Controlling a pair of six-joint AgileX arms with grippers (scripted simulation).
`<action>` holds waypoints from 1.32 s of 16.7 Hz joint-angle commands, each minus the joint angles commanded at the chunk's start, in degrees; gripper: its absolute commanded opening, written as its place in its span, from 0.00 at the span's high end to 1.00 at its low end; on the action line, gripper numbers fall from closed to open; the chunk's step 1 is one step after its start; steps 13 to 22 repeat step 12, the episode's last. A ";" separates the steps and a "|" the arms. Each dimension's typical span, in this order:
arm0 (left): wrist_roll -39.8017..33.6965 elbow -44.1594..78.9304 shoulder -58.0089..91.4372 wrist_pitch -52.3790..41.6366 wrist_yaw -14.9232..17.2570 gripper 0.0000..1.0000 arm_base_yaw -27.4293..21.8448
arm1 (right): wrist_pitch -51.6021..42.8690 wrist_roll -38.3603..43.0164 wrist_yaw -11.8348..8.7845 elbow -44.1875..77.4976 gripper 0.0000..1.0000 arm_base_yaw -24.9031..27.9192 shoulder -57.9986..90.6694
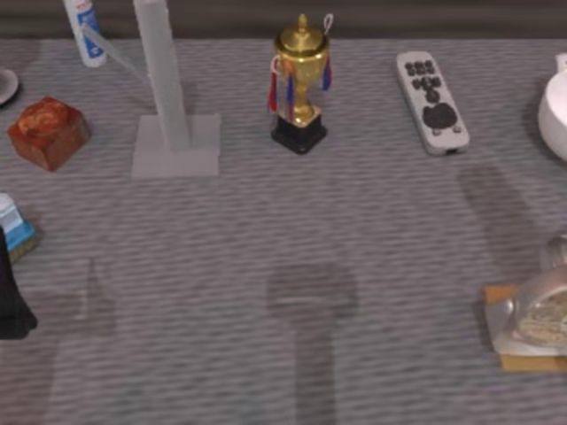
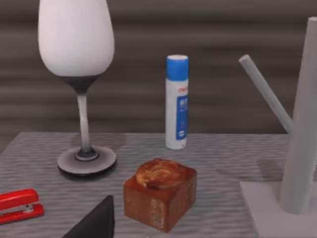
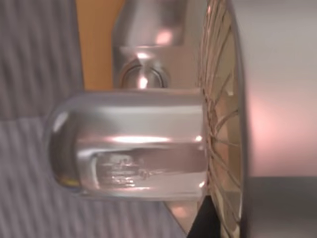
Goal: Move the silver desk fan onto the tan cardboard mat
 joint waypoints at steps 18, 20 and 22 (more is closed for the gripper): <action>0.00 0.00 0.00 0.00 0.00 0.00 0.00 | 0.00 0.00 0.00 0.00 0.00 0.00 0.00; 0.00 0.00 0.00 0.00 0.00 0.00 0.00 | 0.00 0.00 0.00 0.00 0.00 0.00 0.00; 0.00 0.00 0.00 0.00 0.00 0.00 0.00 | 0.00 0.00 0.00 0.00 0.00 0.00 0.00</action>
